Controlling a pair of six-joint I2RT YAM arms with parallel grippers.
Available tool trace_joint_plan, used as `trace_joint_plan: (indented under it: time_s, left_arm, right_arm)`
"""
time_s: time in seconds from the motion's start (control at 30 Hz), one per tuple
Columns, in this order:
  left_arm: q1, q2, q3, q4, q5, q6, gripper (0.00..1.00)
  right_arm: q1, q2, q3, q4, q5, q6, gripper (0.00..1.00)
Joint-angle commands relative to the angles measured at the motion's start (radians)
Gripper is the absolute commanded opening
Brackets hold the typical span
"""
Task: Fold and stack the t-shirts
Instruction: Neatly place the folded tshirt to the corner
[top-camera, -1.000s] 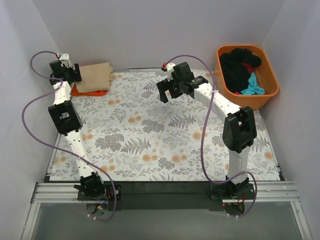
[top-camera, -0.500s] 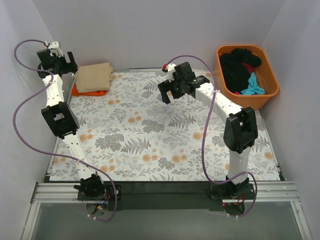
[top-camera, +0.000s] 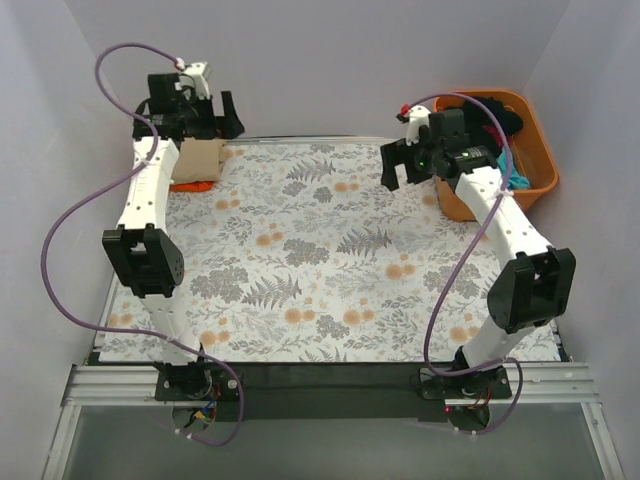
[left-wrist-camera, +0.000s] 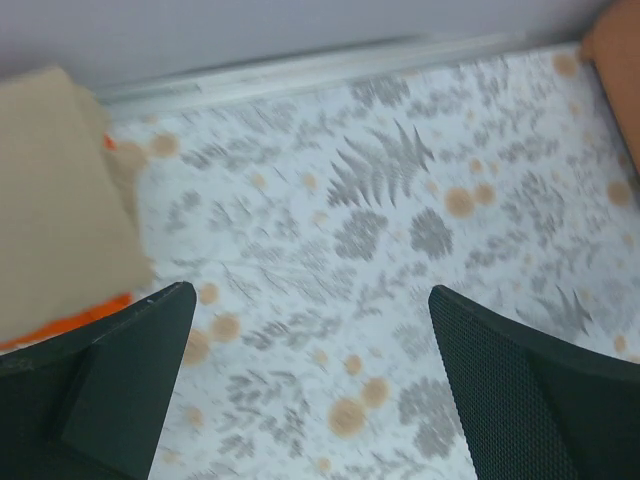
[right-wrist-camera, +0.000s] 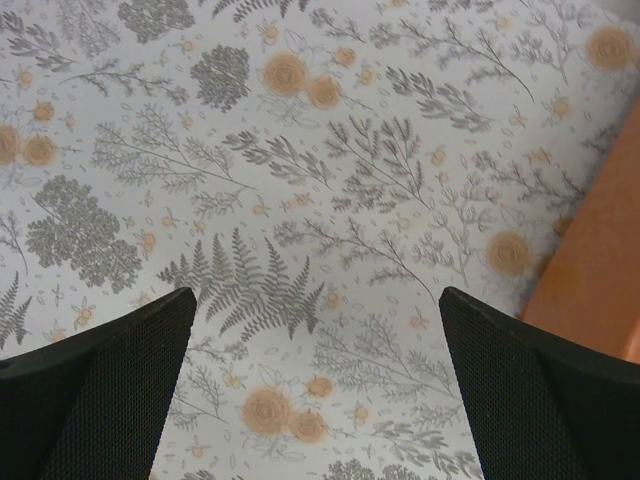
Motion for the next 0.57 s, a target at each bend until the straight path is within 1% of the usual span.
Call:
trace_joint_plan:
  time_s: [0.0, 0.03, 0.07, 0.13, 0.17, 0.23, 0.27, 0.37, 0.43, 0.53]
  left_arm:
    - [-0.08, -0.088, -0.134, -0.114, 0.004, -0.033, 0.98]
    - [-0.123, -0.108, -0.181, -0.106, -0.011, -0.034, 0.98]
    - [-0.135, -0.125, -0.259, -0.091, -0.005, -0.054, 0.98]
    - [-0.161, -0.159, -0.336, -0.095, 0.015, -0.063, 0.98]
    - [-0.169, -0.167, -0.409, -0.1, 0.012, -0.067, 0.98]
    - [-0.177, -0.205, -0.485, -0.097, 0.012, -0.065, 0.98]
    - [-0.177, -0.228, -0.584, -0.059, 0.006, -0.062, 0.98]
    - [-0.177, -0.311, -0.739, 0.009, 0.022, -0.056, 0.98]
    - [-0.18, -0.348, -0.78, 0.023, 0.02, -0.063, 0.98]
    - [-0.18, -0.368, -0.788, 0.017, 0.014, -0.062, 0.98]
  right_arm:
    - [-0.065, -0.091, -0.11, -0.023, -0.054, -0.011, 0.98]
    - [-0.077, -0.105, -0.139, -0.024, -0.056, -0.014, 0.98]
    - [-0.099, -0.121, -0.168, -0.024, -0.068, -0.019, 0.98]
    - [-0.108, -0.169, -0.257, -0.021, -0.071, -0.034, 0.98]
    - [-0.108, -0.181, -0.283, -0.021, -0.075, -0.039, 0.98]
    - [-0.108, -0.217, -0.366, -0.021, -0.094, -0.046, 0.98]
    - [-0.108, -0.227, -0.392, -0.02, -0.103, -0.048, 0.98]
    - [-0.11, -0.253, -0.461, -0.017, -0.129, -0.053, 0.98]
    - [-0.11, -0.27, -0.491, -0.015, -0.134, -0.054, 0.98]
    - [-0.11, -0.292, -0.494, -0.011, -0.135, -0.065, 0.98]
